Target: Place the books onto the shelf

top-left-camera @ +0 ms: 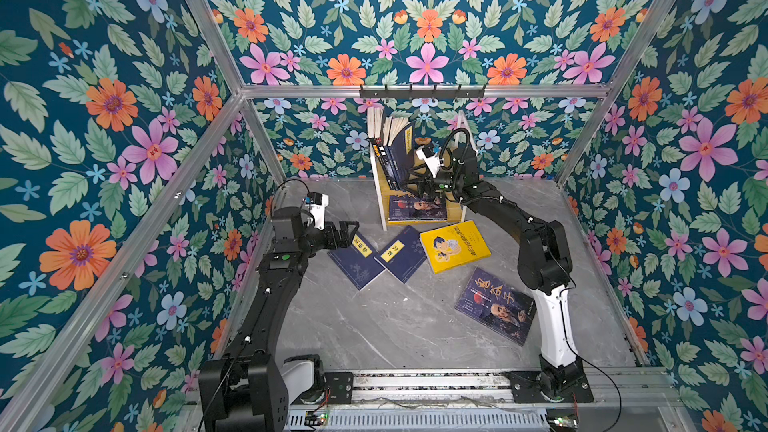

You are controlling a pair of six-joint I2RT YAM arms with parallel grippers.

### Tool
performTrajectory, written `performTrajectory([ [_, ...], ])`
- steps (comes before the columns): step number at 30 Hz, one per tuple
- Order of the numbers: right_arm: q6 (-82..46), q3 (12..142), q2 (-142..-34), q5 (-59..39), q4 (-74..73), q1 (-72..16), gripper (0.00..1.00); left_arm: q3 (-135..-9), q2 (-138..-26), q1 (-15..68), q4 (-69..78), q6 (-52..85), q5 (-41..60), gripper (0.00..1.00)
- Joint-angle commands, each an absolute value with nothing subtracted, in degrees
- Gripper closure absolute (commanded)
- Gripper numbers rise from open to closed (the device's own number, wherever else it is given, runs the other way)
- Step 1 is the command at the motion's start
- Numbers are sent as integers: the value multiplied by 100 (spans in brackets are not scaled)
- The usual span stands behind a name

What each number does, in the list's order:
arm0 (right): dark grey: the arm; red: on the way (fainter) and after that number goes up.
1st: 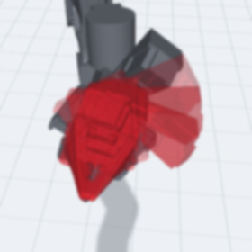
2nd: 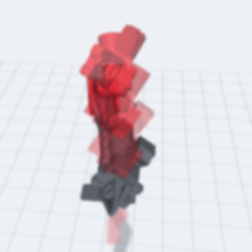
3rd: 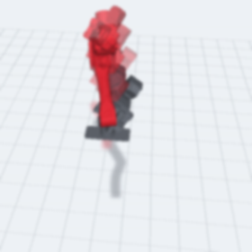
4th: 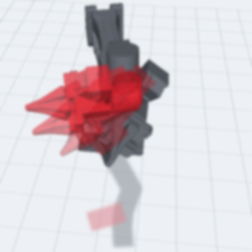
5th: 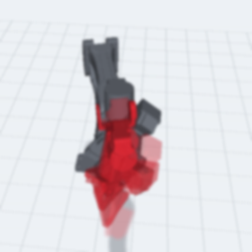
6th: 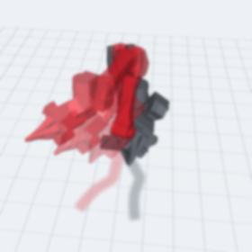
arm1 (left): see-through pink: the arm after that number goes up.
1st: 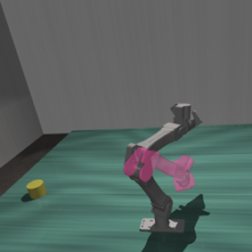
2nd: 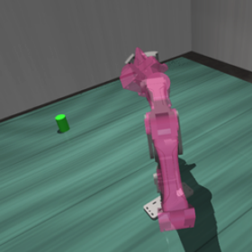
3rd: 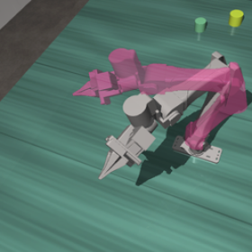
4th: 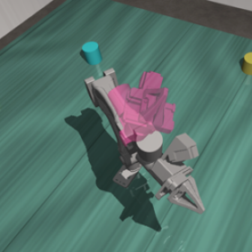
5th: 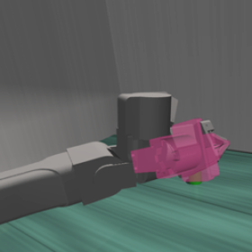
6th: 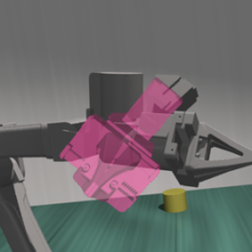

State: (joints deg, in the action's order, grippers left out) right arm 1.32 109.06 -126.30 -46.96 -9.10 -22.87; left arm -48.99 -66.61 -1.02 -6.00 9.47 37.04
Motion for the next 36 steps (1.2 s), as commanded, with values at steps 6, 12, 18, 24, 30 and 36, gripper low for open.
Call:
performTrajectory([
  [6,354,9988,-11667,-4155,-789,-2276,8,-4942,-6660,-105,-497,1002,3744,0],
  [12,339,9211,-10880,-3815,-850,-2276,8,-4895,-6626,-97,-449,1045,3753,0],
  [18,98,8265,-9845,-3315,-740,-2276,8,-4768,-6619,-35,-306,1208,3769,0],
  [24,-210,7379,-8779,-2690,-117,-2268,8,-4430,-6739,118,304,1998,4049,0],
  [30,-911,6526,-8215,-2183,345,-2006,10,-3965,-6933,428,1220,3015,4205,0],
  [36,-1819,5431,-7886,-1870,316,-1399,14,-3458,-7096,620,1972,3856,4039,0],
])
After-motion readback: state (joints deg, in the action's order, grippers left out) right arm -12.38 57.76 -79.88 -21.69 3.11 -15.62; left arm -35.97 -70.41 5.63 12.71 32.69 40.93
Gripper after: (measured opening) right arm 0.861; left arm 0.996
